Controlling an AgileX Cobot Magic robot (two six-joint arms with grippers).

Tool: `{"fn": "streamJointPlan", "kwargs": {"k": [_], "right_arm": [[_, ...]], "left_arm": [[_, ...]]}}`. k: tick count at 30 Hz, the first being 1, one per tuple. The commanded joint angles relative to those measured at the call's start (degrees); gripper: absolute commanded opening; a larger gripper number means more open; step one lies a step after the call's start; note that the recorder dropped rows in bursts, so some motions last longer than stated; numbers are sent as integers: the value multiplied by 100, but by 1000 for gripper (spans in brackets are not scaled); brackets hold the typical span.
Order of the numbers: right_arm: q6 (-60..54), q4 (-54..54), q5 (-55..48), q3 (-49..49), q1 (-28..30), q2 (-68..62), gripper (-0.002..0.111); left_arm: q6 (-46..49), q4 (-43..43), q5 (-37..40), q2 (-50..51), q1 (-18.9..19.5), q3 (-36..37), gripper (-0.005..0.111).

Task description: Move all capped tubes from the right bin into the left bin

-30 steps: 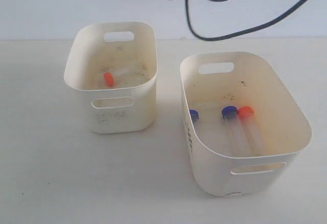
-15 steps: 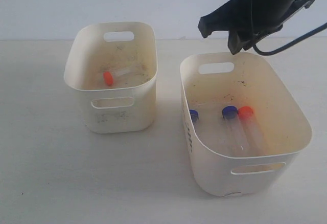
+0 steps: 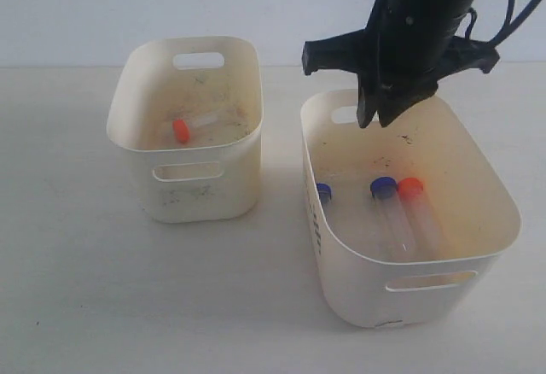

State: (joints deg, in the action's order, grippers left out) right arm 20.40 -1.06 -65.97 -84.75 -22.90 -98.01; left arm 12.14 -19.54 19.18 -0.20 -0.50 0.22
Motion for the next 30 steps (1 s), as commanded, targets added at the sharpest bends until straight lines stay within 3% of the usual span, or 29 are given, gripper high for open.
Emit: {"fn": "streamJointPlan", "kwargs": {"k": [1, 19, 30], "right_arm": [[228, 9, 17, 142, -6, -125, 22], [674, 151, 615, 1135, -6, -179, 22], [775, 139, 821, 1209, -28, -567, 22]], "left_arm": [[-7, 16, -28, 20, -6, -22, 4], [-7, 16, -28, 20, -6, -22, 4], [-7, 16, -28, 20, -6, -22, 4]]}}
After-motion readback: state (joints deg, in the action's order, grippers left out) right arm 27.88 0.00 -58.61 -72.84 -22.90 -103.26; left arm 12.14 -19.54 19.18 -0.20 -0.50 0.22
